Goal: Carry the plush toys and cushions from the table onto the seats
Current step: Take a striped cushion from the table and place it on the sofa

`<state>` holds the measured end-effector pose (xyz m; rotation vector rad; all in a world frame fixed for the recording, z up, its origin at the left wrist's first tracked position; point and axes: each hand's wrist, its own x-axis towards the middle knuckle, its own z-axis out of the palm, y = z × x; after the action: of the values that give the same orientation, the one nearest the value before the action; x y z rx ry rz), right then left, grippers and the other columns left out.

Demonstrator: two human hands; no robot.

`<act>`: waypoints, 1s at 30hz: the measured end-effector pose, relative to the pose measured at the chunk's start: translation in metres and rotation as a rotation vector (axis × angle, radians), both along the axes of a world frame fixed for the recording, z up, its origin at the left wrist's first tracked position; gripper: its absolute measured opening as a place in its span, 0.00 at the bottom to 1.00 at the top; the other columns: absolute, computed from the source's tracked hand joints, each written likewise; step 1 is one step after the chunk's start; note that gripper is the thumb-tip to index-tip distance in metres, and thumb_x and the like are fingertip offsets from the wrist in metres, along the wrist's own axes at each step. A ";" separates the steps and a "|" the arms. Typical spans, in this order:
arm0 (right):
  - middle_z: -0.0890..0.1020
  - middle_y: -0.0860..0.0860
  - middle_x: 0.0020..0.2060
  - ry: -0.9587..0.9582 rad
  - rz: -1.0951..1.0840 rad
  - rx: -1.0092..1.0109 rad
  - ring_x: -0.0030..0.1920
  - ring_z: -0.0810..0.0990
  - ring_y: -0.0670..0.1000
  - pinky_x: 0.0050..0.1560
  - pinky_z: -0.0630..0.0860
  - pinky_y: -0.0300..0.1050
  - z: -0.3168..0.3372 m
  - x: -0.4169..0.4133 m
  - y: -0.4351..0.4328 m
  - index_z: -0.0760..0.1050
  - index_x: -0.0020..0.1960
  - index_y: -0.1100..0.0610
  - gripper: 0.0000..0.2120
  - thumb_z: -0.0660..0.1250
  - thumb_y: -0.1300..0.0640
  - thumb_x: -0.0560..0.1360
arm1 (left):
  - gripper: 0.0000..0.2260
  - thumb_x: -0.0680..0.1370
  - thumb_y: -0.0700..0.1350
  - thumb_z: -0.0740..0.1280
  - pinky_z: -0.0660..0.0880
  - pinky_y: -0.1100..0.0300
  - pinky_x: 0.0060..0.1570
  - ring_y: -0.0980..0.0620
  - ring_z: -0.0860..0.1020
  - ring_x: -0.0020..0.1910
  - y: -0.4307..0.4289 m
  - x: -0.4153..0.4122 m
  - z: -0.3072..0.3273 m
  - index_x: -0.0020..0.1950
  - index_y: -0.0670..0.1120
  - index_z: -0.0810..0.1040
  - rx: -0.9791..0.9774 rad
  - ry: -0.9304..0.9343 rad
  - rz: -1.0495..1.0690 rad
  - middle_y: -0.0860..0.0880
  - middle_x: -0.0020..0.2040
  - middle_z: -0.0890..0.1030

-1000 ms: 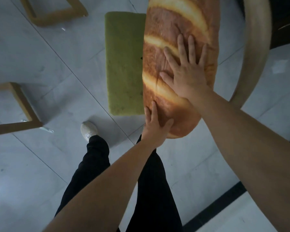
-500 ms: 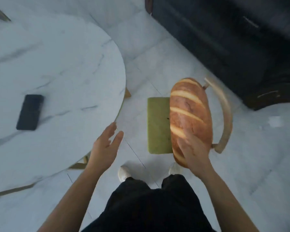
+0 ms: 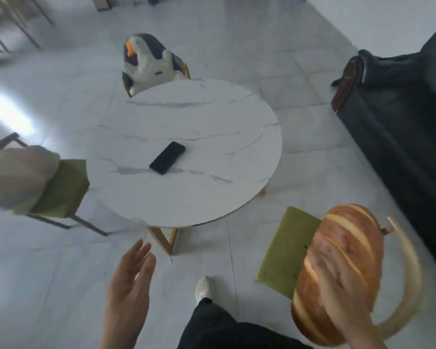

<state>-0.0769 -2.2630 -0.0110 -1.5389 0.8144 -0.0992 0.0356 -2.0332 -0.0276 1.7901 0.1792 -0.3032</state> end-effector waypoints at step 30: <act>0.77 0.52 0.69 -0.088 1.233 -0.252 0.59 0.80 0.49 0.58 0.73 0.47 -0.031 0.099 0.491 0.67 0.76 0.43 0.31 0.69 0.43 0.75 | 0.22 0.80 0.37 0.68 0.72 0.39 0.69 0.60 0.78 0.59 0.478 -0.283 -0.019 0.73 0.49 0.72 0.013 0.008 1.429 0.48 0.63 0.81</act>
<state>0.0219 -1.7720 -0.0420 -2.0143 -0.3225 0.6487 -0.2476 -1.5549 -0.0470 1.2784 1.3532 0.7103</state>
